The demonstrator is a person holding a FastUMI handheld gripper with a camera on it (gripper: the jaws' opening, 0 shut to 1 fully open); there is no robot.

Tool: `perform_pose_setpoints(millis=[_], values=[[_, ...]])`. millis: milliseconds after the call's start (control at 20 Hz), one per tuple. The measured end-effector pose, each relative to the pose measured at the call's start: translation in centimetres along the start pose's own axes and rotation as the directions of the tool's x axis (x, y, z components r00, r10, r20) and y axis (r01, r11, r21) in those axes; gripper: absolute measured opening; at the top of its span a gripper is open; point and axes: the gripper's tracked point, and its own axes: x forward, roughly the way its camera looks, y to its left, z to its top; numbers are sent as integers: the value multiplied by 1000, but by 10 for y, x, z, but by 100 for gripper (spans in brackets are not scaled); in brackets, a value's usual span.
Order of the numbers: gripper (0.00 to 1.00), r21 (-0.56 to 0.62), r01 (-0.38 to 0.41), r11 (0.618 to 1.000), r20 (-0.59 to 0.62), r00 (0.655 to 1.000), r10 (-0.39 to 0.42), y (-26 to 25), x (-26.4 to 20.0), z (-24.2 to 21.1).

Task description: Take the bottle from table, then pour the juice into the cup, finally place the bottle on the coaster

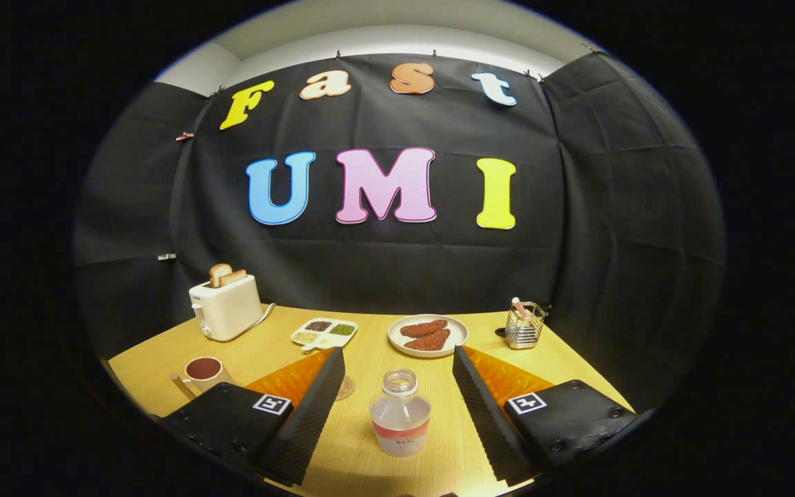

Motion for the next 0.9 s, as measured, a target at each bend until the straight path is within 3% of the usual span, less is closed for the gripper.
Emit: perform_pose_setpoints(millis=[350, 900], values=[[97, -2, -6, 1000, -62, 998, 6, 1, 23, -53], [98, 17, 27, 999, -107, 994, -25, -9, 41, -100]])
